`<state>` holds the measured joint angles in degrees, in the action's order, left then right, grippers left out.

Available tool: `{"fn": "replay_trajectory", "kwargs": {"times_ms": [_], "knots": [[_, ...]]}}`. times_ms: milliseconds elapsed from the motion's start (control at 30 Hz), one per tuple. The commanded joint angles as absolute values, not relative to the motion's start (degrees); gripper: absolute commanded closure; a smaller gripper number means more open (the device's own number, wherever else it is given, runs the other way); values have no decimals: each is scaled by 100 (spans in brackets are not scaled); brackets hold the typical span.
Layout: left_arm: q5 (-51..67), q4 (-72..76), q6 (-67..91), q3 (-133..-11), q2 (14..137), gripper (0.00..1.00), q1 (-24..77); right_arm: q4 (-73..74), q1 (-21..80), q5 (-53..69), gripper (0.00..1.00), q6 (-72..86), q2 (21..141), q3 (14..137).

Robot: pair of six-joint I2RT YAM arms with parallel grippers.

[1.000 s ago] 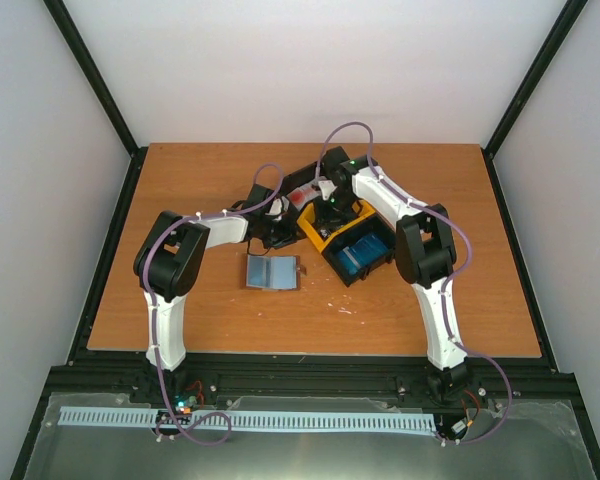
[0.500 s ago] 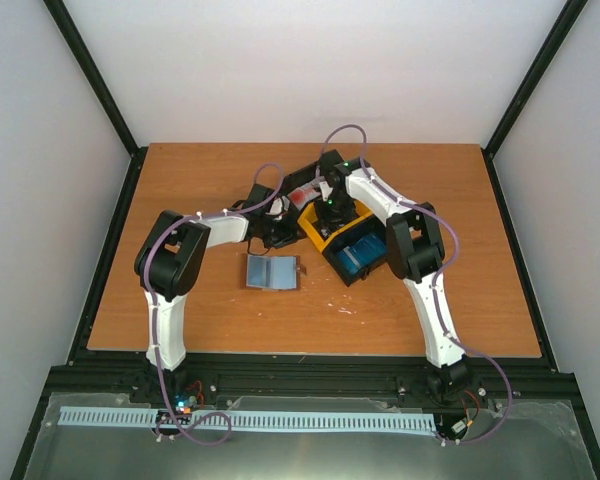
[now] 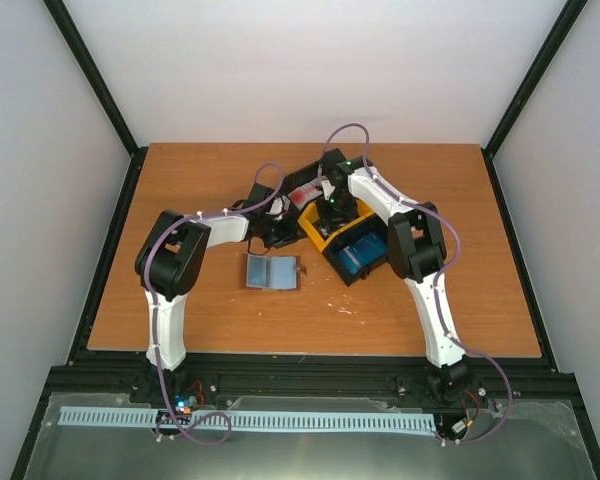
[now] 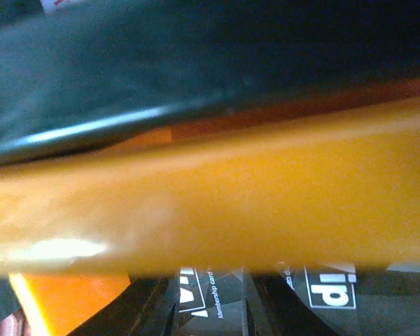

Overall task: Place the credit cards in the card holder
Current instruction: Pick up the credit card from the storage box.

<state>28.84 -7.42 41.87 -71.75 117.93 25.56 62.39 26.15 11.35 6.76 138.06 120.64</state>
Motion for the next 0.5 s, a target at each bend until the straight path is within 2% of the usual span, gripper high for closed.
{"fn": "replay_trajectory", "kwargs": {"times_ms": [0,467], "knots": [[2857,-659,4105,-7393,11956,65,2619,6409,2707,1503,74,699,13354,11957],[2851,-654,4135,-7379,11962,65,2617,6361,2708,2005,77,642,12974,11553]]}}
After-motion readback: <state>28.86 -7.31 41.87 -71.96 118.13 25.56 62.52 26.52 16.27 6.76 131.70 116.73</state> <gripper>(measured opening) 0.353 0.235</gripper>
